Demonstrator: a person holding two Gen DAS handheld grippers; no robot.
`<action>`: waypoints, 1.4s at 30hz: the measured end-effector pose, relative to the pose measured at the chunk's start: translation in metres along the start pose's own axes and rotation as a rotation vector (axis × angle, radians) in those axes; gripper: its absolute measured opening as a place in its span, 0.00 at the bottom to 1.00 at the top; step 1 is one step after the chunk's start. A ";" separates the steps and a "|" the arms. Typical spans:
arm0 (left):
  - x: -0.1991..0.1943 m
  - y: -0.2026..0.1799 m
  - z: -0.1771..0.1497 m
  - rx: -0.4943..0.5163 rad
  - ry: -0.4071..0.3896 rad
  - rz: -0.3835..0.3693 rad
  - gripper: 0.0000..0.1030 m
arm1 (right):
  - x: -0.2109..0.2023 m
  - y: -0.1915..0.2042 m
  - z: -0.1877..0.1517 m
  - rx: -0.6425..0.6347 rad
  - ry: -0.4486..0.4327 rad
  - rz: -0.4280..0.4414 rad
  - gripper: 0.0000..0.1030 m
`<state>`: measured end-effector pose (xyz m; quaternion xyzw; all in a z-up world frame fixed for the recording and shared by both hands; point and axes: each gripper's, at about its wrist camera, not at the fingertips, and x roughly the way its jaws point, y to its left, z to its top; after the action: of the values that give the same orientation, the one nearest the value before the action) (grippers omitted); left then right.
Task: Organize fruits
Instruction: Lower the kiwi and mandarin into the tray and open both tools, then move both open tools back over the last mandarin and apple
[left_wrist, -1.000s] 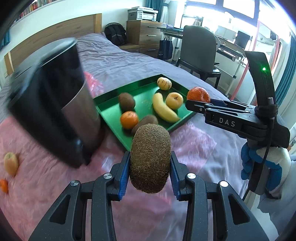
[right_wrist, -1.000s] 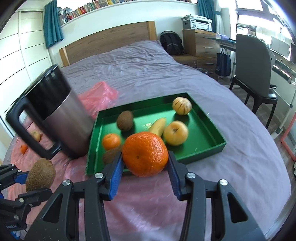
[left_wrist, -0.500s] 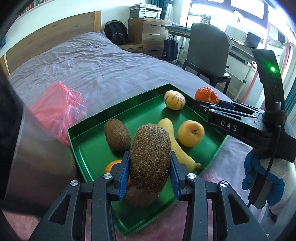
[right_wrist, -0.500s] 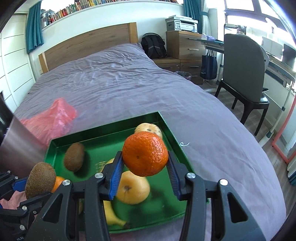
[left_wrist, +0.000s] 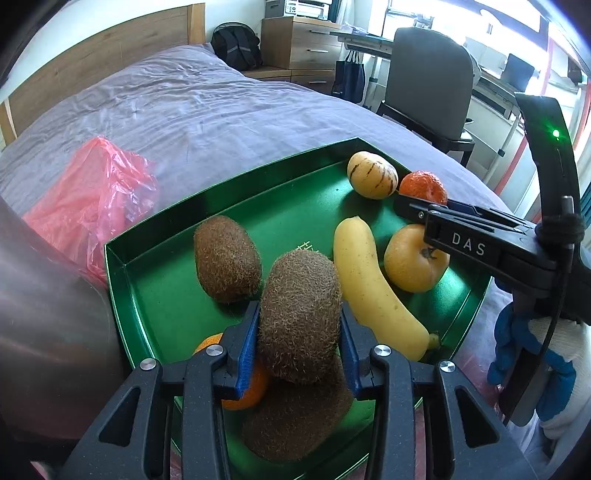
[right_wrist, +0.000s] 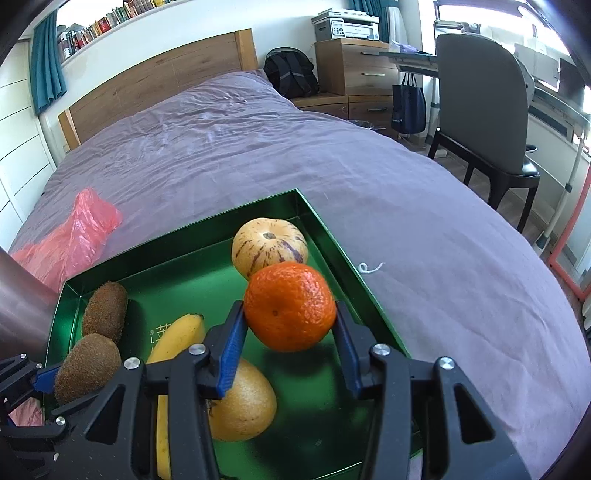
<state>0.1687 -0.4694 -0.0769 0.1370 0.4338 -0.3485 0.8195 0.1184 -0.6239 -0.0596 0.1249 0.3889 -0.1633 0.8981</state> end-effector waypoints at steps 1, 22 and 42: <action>0.001 0.000 0.001 -0.003 0.000 -0.002 0.34 | 0.001 -0.001 0.000 0.003 0.001 0.002 0.62; -0.038 -0.013 0.001 0.032 -0.040 0.014 0.52 | -0.030 0.002 -0.007 0.026 -0.009 0.002 0.78; -0.158 -0.026 -0.049 0.115 -0.114 0.003 0.59 | -0.161 0.046 -0.053 -0.092 -0.046 0.042 1.00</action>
<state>0.0605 -0.3912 0.0242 0.1643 0.3657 -0.3789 0.8341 -0.0021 -0.5313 0.0288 0.0878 0.3728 -0.1292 0.9147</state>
